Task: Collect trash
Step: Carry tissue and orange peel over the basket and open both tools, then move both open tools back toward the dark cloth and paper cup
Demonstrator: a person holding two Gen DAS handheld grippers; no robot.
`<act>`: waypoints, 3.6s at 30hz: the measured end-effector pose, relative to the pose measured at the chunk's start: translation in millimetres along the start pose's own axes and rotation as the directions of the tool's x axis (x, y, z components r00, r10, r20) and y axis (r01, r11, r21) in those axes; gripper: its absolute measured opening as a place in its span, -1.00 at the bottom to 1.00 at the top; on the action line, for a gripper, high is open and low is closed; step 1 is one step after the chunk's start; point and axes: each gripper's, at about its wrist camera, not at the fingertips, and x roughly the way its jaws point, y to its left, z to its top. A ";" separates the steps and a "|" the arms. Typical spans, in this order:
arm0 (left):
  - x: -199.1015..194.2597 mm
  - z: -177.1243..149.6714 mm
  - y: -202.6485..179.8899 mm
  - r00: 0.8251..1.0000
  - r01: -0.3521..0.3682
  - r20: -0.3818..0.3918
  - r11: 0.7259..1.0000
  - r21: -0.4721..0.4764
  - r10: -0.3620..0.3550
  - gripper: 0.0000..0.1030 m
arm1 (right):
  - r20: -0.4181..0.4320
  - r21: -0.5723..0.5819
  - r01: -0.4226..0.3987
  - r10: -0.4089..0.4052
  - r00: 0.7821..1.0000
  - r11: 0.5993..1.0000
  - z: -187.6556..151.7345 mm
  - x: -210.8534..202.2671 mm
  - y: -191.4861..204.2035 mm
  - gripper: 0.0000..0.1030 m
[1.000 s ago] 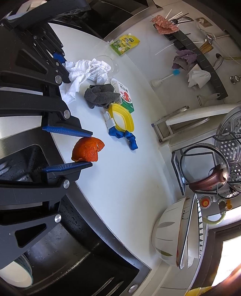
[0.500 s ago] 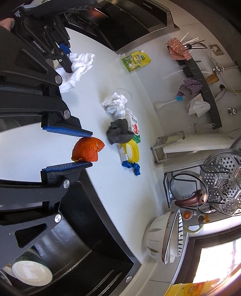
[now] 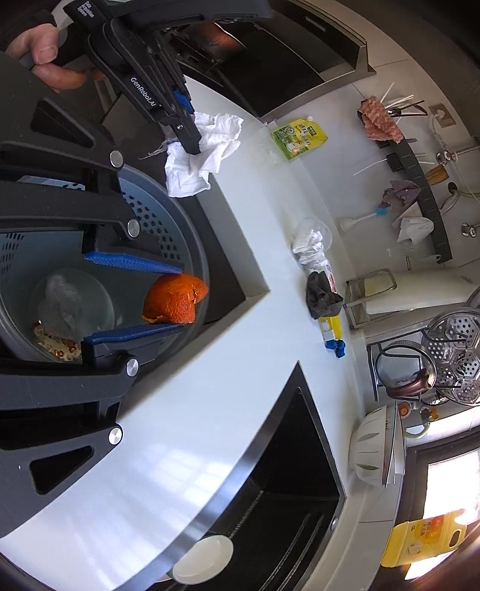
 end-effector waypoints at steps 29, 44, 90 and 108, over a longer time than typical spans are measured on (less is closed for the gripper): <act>21.3 -49.5 -1.6 0.989 0.010 -0.146 1.000 0.014 -0.007 -0.63 | -0.109 -0.027 -0.008 0.005 0.994 1.000 -41.7 14.6 14.8 -0.49; 27.6 -51.0 -3.9 0.986 -0.002 -0.168 1.000 0.015 0.005 -0.43 | -0.117 -0.021 -0.002 0.000 0.993 1.000 -44.4 18.2 11.3 -0.44; 10.7 20.3 32.3 0.999 -0.018 -0.040 0.998 -0.053 0.015 0.57 | 0.055 -0.047 0.003 0.000 0.999 0.999 40.9 -5.6 4.1 0.20; 87.1 115.5 47.7 0.994 -0.101 0.023 0.987 -0.126 0.105 0.74 | -0.001 -0.126 -0.012 0.012 1.000 0.992 166.4 98.3 -4.8 0.27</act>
